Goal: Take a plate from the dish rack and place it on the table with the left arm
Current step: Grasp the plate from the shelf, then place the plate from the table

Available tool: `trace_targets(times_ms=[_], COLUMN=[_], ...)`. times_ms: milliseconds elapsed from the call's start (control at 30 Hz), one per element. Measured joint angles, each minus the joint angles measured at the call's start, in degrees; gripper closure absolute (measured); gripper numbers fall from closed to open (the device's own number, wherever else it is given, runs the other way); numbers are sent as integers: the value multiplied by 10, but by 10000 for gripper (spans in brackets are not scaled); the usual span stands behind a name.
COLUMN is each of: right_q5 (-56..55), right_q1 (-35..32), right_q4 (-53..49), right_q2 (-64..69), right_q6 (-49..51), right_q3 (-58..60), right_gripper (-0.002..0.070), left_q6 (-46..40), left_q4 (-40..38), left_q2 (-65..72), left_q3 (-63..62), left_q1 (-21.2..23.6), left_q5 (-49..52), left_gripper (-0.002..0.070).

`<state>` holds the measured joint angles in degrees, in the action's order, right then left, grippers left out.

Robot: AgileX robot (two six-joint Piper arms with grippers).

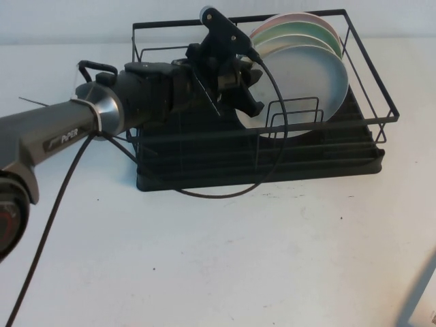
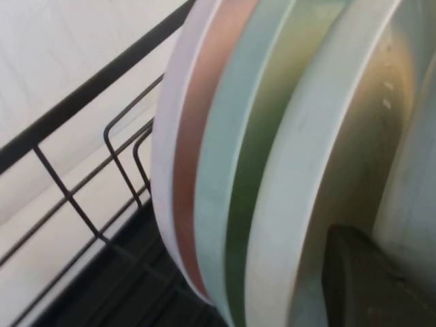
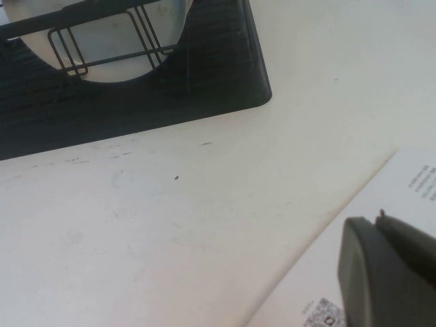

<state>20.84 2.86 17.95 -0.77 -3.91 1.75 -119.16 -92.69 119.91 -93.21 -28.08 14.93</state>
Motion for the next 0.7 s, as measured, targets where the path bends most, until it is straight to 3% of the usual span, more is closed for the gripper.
trace_targets(times_ms=[433,600,700], right_q5=[0,0,0], right_q1=[0,0,0], right_q4=[0,0,0], right_q2=[0,0,0], right_q6=[0,0,0], right_q3=[0,0,0], right_gripper=[696,696,696], left_q6=[16,138,225], left_q4=[17,17,39], left_q2=[-124,-199,-245], left_q3=[-24,-24,-9], left_q1=[-3,-1,2], left_q5=[-64,-99,-68], left_gripper=[624,624,624])
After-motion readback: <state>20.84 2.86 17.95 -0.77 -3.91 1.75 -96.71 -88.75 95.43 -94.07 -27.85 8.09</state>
